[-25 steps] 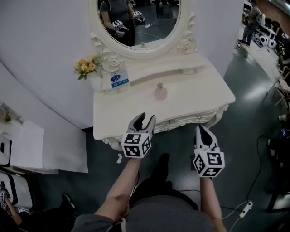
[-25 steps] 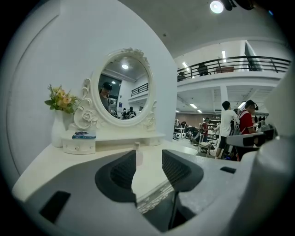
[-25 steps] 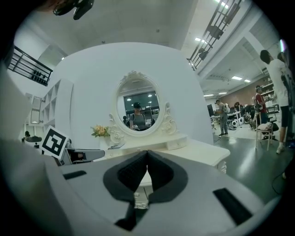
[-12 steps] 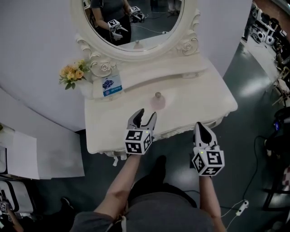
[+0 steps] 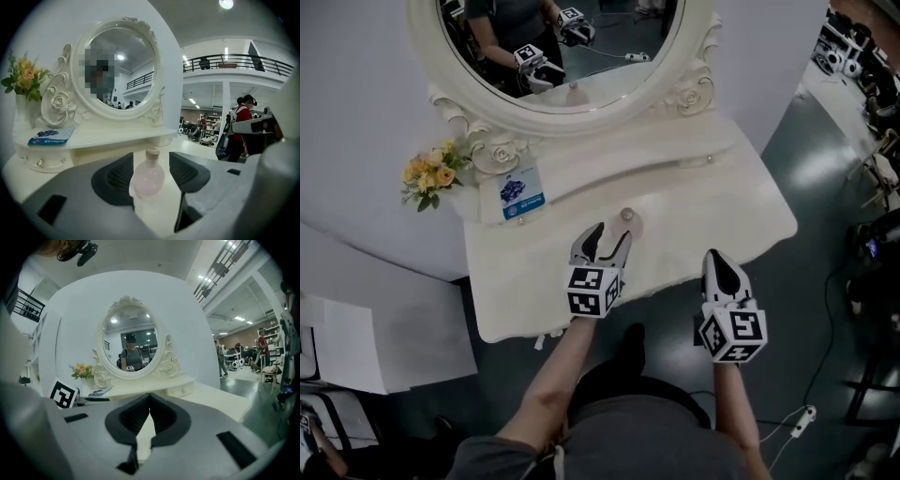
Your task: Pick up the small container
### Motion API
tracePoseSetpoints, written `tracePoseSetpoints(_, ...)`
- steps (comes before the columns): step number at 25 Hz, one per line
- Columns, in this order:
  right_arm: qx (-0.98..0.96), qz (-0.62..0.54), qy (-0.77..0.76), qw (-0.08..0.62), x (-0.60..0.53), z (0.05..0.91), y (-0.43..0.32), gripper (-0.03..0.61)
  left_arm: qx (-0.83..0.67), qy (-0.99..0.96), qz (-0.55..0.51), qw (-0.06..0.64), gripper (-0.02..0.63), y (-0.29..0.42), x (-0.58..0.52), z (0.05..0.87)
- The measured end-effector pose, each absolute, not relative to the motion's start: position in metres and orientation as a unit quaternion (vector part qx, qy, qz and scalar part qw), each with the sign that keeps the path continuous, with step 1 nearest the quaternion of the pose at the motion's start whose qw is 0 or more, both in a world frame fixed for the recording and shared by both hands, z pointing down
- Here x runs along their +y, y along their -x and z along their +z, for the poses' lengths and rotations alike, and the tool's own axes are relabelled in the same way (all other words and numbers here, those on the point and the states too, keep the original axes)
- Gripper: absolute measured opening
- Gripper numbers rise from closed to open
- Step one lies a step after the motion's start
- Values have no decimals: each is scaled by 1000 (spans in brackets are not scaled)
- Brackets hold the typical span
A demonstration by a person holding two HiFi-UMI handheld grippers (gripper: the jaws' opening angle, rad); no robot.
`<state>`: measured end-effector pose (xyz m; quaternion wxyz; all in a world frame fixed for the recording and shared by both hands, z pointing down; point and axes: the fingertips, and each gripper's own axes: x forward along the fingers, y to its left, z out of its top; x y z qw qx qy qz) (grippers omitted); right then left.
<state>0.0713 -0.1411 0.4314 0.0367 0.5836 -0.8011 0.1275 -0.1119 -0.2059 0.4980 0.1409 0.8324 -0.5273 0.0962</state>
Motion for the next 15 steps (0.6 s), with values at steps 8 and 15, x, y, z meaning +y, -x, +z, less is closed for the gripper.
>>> tracePoseSetpoints(8,-786,130,-602,52,-164,439,-73,3,-506,-842,110,150,227,100,-234,513)
tracePoseSetpoints(15,-774,138,-616,55,-171,444,-79,3,-491,-848,141,145,227,90,-245,529)
